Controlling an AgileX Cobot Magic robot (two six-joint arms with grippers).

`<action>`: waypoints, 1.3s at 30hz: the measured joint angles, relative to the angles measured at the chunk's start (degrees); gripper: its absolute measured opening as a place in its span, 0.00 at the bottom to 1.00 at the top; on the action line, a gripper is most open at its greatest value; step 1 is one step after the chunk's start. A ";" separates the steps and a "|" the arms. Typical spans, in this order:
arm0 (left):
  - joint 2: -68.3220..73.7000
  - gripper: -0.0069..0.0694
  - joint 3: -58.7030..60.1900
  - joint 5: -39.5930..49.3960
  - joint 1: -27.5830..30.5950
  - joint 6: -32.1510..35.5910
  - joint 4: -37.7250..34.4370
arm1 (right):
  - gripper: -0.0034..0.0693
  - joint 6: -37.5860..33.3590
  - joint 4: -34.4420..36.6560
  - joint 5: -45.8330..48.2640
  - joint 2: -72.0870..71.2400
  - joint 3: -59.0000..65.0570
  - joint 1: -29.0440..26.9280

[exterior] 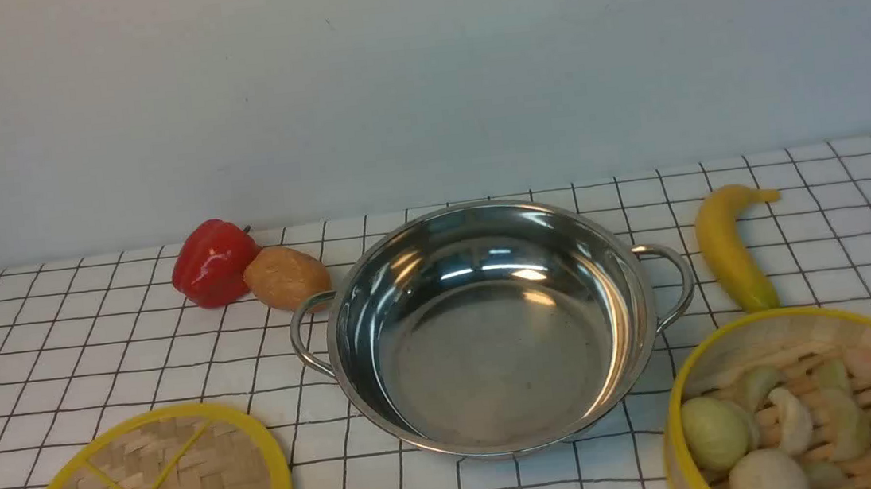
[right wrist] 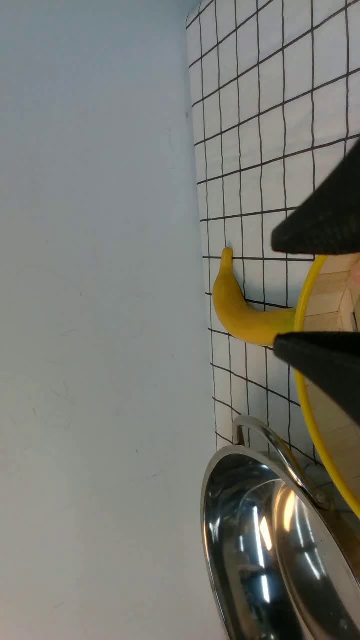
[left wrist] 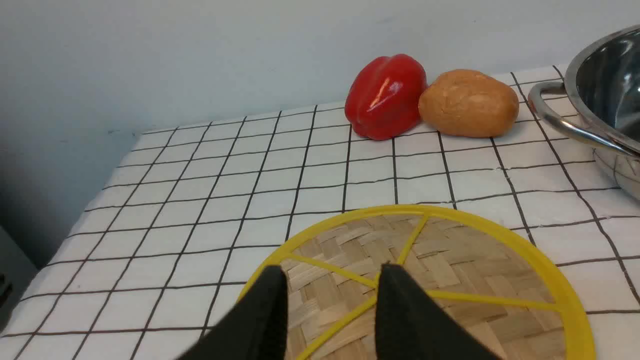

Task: Place the steamer in the pot on the white tablecloth, and put the lid on the steamer.
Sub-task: 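Reach for and grasp the rim of the bamboo steamer holding the buns with the right gripper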

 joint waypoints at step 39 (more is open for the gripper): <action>0.00 0.41 0.00 0.00 0.00 0.18 3.84 | 0.38 0.00 -0.26 0.00 0.00 0.00 0.00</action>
